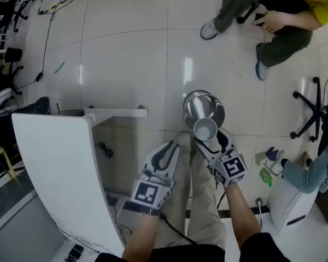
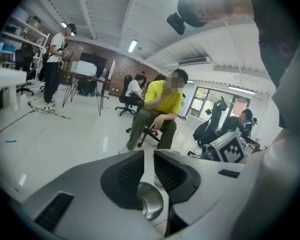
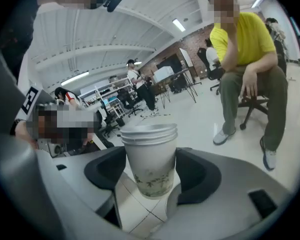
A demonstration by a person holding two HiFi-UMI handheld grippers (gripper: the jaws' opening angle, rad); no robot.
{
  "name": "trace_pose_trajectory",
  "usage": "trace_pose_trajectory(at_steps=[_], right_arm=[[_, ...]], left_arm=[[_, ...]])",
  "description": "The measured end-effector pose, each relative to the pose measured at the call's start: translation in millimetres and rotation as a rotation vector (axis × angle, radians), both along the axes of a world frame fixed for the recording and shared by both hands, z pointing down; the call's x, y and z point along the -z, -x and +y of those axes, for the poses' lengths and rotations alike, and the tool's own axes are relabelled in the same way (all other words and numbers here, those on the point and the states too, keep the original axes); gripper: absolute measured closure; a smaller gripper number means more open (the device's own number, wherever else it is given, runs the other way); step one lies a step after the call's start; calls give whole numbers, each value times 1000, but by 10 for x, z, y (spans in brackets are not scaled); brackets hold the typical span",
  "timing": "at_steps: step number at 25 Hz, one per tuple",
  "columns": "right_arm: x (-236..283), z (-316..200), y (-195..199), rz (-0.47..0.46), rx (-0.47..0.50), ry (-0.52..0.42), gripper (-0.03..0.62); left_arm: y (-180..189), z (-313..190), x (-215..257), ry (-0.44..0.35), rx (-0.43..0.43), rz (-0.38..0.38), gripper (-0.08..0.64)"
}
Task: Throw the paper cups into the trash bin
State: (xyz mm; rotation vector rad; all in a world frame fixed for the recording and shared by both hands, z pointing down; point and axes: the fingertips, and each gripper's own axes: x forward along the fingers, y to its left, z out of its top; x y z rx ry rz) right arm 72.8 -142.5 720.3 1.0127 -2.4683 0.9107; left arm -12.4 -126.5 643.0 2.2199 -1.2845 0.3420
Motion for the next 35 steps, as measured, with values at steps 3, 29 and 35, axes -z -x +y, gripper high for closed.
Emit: trace_pose_trajectory(at_steps=[3, 29, 35], right_arm=[[-939, -68, 81, 37, -7, 64, 272], [-4243, 261, 326, 15, -45, 799, 250], [-3255, 299, 258, -56, -95, 523, 250]], left_arm=[[-13, -51, -721, 97, 21, 5, 537], [16, 229, -3348, 537, 121, 114, 537], [-20, 363, -2851, 480, 110, 167, 528]])
